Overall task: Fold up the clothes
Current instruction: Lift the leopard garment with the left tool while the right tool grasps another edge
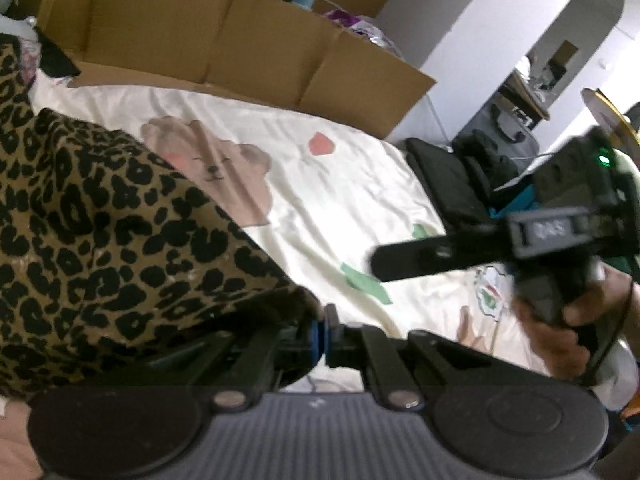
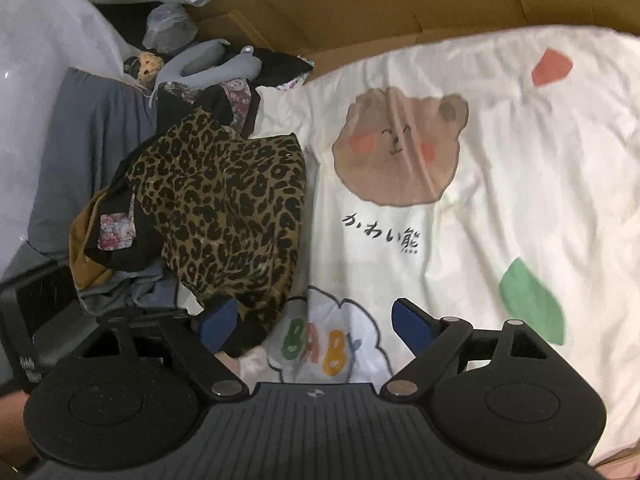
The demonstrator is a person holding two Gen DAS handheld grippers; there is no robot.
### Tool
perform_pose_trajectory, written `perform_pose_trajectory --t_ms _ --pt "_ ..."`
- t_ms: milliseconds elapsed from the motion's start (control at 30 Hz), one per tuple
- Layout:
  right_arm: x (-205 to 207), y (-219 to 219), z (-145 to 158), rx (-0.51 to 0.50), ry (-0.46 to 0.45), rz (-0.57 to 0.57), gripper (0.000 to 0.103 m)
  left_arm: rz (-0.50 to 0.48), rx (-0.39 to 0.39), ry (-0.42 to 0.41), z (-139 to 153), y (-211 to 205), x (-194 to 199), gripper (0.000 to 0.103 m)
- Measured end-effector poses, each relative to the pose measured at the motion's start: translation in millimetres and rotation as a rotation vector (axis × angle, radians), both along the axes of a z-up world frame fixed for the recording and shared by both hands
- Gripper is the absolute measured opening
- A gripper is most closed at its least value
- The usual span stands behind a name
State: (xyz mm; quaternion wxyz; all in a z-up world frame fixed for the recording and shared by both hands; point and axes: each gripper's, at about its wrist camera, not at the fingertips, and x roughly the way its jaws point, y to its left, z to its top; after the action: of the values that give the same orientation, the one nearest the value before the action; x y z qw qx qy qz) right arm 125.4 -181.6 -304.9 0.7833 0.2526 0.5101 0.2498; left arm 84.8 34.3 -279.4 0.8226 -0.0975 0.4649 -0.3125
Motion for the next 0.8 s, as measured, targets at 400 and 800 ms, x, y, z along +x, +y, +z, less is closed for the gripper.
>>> perform_pose_trajectory --t_ms 400,800 --pt "10 19 -34 0.103 0.165 0.019 0.066 -0.063 -0.041 0.022 -6 -17 -15 0.002" --pt "4 8 -37 0.117 0.141 0.019 0.0 -0.023 -0.011 0.104 -6 -1 -15 0.047"
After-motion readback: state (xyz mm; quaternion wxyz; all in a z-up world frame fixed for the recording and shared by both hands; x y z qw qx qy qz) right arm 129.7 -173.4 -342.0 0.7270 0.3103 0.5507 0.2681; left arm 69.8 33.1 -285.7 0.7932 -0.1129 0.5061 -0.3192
